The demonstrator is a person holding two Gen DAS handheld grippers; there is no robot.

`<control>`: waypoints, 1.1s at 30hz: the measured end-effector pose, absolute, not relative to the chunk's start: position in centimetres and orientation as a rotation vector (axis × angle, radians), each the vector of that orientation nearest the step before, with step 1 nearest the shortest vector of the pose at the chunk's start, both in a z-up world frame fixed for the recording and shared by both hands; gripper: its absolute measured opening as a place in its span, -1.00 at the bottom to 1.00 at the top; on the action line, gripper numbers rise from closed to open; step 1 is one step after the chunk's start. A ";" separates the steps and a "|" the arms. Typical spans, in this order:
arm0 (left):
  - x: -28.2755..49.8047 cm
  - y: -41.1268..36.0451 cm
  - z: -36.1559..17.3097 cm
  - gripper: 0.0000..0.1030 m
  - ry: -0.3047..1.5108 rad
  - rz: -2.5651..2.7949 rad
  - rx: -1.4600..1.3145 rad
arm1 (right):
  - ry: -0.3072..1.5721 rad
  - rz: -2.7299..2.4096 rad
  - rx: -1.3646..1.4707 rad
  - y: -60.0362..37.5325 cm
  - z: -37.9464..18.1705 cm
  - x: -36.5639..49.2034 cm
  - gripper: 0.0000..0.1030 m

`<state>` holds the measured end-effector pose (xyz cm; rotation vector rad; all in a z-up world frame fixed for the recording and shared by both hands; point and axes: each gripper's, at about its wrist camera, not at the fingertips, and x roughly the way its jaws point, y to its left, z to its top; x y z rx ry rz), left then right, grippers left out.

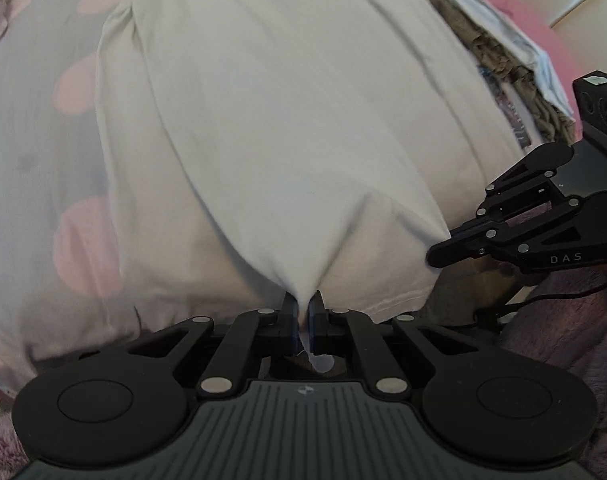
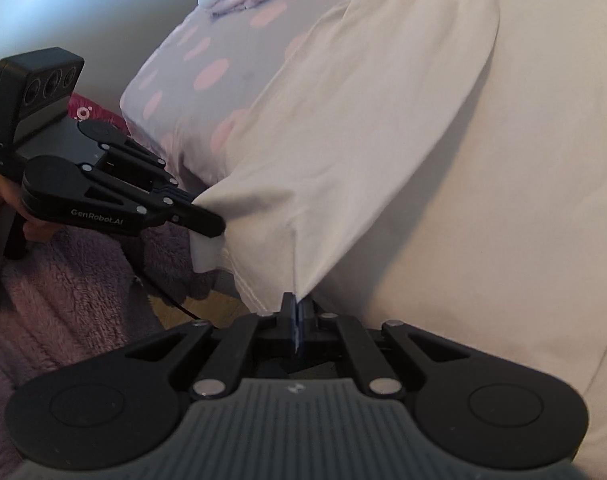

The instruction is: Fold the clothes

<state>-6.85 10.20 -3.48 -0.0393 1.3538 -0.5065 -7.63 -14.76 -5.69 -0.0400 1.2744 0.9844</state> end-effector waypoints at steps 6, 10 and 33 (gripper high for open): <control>-7.1 11.3 -2.7 -0.95 1.313 -0.545 -0.144 | 1.167 0.852 -0.295 -13.6 -5.0 -8.7 -0.70; -6.8 10.9 -2.3 -0.95 1.304 -0.572 -0.170 | 1.041 0.856 -0.310 -13.4 -2.7 -9.7 -0.56; -2.5 6.9 -3.2 -0.69 1.380 -0.660 -0.459 | 1.102 0.835 -0.025 -11.6 -3.1 -10.7 -0.07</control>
